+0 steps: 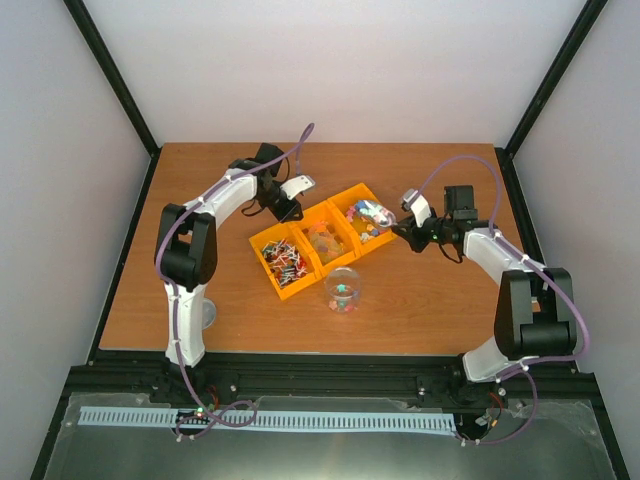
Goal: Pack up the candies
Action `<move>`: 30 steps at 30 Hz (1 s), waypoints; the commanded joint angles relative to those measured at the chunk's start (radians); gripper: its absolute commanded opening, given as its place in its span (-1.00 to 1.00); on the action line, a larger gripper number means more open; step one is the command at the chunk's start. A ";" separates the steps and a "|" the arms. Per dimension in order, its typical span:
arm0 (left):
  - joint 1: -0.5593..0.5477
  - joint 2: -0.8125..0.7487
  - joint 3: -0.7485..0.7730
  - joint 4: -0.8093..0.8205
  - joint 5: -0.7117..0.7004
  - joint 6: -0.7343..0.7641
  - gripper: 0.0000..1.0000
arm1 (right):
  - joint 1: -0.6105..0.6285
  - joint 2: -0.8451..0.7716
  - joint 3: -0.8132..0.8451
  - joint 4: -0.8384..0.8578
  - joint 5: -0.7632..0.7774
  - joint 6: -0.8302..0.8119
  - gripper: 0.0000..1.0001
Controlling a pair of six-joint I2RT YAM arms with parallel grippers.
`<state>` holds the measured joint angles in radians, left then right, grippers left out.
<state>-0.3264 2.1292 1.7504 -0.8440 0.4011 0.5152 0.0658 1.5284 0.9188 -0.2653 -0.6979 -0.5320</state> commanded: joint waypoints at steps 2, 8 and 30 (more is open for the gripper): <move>0.027 0.031 0.031 -0.015 -0.031 -0.061 -0.73 | -0.015 -0.084 -0.019 0.006 -0.100 -0.030 -0.94; 0.048 0.027 0.034 -0.017 -0.054 -0.095 -0.77 | -0.015 -0.168 0.031 -0.221 -0.129 -0.167 -0.94; 0.055 -0.020 -0.025 0.025 -0.077 -0.193 -0.77 | 0.135 -0.303 0.180 -0.852 0.084 -0.523 -0.94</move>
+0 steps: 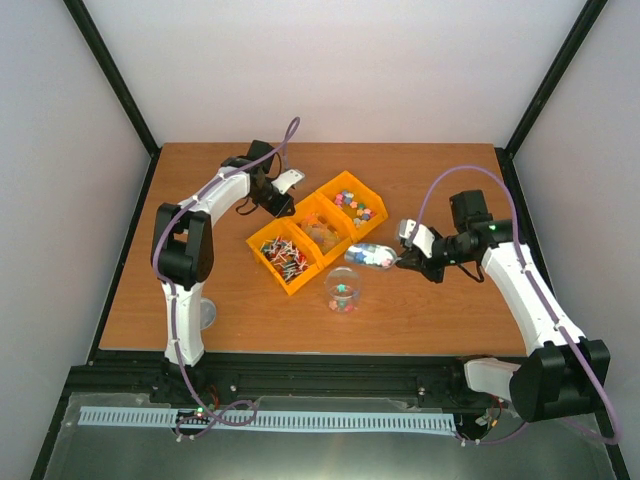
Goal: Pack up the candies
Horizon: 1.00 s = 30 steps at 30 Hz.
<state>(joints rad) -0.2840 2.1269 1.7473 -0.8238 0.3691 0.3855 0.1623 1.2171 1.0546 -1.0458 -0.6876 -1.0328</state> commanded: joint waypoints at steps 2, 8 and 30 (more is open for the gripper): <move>0.012 -0.026 -0.033 0.009 -0.046 -0.068 -0.77 | 0.058 0.023 0.057 -0.087 0.097 -0.015 -0.94; 0.012 -0.039 -0.062 0.018 -0.053 -0.073 -0.77 | 0.143 0.051 0.094 -0.113 0.191 0.020 -0.95; 0.012 -0.084 -0.125 0.041 -0.051 -0.138 -0.76 | 0.356 0.133 0.224 -0.199 0.496 0.158 -0.94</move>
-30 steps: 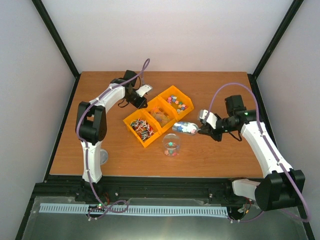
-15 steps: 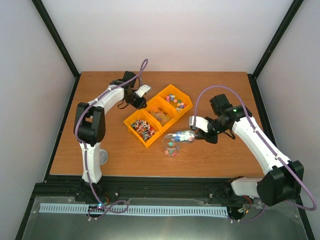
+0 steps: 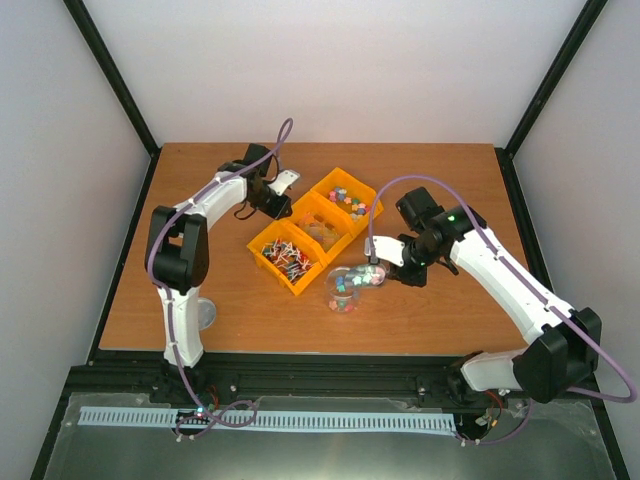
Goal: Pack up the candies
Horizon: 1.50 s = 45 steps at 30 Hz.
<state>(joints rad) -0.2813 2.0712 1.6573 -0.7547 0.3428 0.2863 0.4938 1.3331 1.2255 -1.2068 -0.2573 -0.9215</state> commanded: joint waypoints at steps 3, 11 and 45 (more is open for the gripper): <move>0.010 -0.036 -0.055 -0.020 -0.022 -0.040 -0.77 | 0.036 0.025 0.063 -0.050 0.089 0.053 -0.94; 0.010 -0.055 -0.078 -0.007 -0.024 -0.049 -0.77 | 0.064 0.031 0.089 -0.091 0.114 0.070 -0.94; -0.016 -0.156 -0.202 0.111 -0.075 -0.215 -0.99 | 0.077 0.690 0.920 -0.298 0.200 0.340 -0.95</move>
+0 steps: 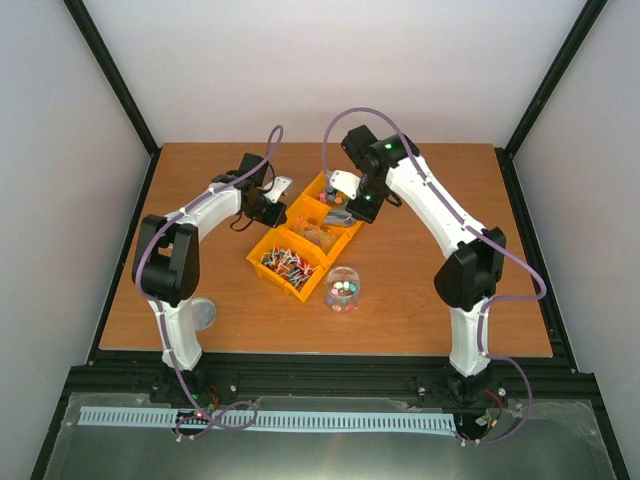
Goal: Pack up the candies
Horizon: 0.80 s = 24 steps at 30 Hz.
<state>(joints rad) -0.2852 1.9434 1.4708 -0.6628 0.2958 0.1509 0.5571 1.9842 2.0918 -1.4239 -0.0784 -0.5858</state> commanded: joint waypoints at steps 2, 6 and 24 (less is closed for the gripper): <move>-0.022 -0.029 -0.025 0.032 -0.028 -0.093 -0.98 | 0.021 0.053 0.049 -0.081 0.035 -0.003 -0.94; -0.040 -0.024 -0.030 0.043 -0.038 -0.108 -0.98 | 0.034 0.077 0.050 -0.081 0.082 -0.009 -0.94; -0.091 -0.044 -0.077 0.091 -0.068 -0.120 -0.99 | 0.074 0.238 0.080 -0.074 0.218 -0.068 -0.94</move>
<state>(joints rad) -0.3576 1.9068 1.4040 -0.5709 0.2287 0.0437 0.6235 2.1860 2.1380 -1.4891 0.0971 -0.6243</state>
